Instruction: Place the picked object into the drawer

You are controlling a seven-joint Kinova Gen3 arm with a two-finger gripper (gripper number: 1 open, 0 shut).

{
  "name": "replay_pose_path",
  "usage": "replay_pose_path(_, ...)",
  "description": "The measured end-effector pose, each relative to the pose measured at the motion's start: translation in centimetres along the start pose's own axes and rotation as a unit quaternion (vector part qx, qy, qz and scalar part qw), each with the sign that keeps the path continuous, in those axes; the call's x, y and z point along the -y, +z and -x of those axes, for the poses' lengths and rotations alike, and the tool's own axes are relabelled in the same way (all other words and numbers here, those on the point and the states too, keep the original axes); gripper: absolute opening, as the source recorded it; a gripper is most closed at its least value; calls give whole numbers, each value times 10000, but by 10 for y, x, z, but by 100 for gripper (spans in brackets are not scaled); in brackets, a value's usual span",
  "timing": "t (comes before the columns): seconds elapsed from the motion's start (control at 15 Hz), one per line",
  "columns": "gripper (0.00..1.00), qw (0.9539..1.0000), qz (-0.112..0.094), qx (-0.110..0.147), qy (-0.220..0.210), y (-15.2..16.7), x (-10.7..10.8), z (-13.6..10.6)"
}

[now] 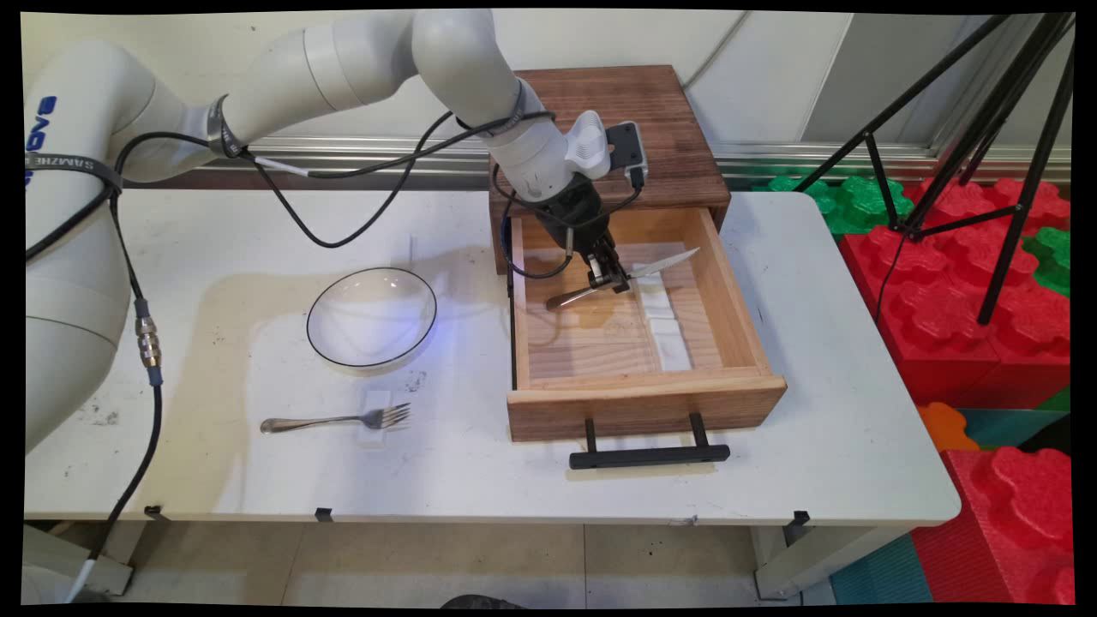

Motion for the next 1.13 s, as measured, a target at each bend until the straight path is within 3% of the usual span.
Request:
replay_pose_path(0.6, 0, 10000, 20, 57, 43, 16, 4, 0)
replay_pose_path(0.67, 100, 10000, 19, 68, 48, 17, 4, 1)
replay_pose_path(1.13, 100, 9999, -10, 60, 91, 20, 5, 0)
